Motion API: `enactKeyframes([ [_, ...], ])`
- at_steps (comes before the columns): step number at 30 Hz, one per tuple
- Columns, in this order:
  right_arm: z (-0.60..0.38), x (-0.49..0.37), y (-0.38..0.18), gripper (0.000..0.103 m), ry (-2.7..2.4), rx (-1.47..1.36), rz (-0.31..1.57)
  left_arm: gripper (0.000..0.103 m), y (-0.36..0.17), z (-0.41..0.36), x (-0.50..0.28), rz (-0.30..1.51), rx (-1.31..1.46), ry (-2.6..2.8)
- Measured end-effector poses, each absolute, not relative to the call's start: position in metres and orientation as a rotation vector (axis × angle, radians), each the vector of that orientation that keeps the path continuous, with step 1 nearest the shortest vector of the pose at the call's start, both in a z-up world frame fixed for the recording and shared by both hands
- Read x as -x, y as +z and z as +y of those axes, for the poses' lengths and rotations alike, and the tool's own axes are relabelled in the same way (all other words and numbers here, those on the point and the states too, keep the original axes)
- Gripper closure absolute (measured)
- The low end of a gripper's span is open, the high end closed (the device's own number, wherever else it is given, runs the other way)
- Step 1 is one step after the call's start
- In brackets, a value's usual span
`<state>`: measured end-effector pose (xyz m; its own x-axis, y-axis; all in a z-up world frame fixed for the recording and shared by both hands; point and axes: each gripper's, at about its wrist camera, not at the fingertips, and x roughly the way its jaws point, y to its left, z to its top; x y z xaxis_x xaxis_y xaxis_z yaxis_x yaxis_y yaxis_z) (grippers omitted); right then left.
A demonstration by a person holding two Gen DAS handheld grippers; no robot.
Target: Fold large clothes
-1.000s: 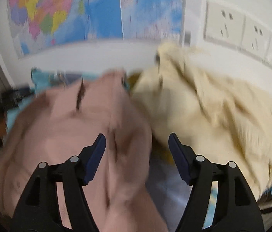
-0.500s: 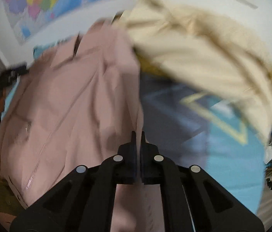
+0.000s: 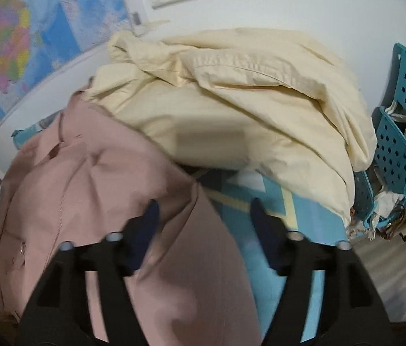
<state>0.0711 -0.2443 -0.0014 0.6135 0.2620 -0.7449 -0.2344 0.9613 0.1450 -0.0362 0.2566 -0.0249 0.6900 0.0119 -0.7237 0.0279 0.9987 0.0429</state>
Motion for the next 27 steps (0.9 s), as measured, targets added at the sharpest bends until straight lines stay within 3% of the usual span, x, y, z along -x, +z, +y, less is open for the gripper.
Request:
enactKeyframes([
  [2,-0.246,-0.055,-0.001,0.025,0.295,-0.032,0.855,0.023,-0.025,0.257,0.055,0.821,-0.032,-0.031],
  [6,-0.251,-0.028,-0.003,0.021,0.325,-0.040,0.849,0.017,-0.032,0.251,0.095,0.828,-0.015,-0.106],
  [12,-0.254,-0.012,-0.017,0.021,0.348,-0.077,0.868,0.013,-0.053,0.256,0.142,0.893,0.097,-0.236],
  [14,-0.255,-0.011,-0.021,0.021,0.354,-0.094,0.868,0.041,-0.061,0.255,0.146,0.938,0.101,-0.238],
  [16,-0.255,-0.009,-0.022,0.021,0.359,-0.110,0.865,0.095,-0.067,0.261,0.146,0.983,0.152,-0.227],
  [17,-0.254,-0.008,-0.022,0.021,0.365,-0.116,0.862,0.101,-0.064,0.269,0.145,0.973,0.185,-0.206],
  [24,-0.255,-0.002,-0.012,0.021,0.378,-0.120,0.826,0.099,0.003,0.325,0.127,0.830,0.112,0.054],
  [26,-0.258,0.000,-0.010,0.021,0.370,-0.129,0.816,0.084,0.016,0.350,0.117,0.807,0.115,0.120],
  [27,-0.259,0.001,-0.010,0.021,0.369,-0.134,0.817,0.056,0.016,0.359,0.112,0.819,0.088,0.191],
])
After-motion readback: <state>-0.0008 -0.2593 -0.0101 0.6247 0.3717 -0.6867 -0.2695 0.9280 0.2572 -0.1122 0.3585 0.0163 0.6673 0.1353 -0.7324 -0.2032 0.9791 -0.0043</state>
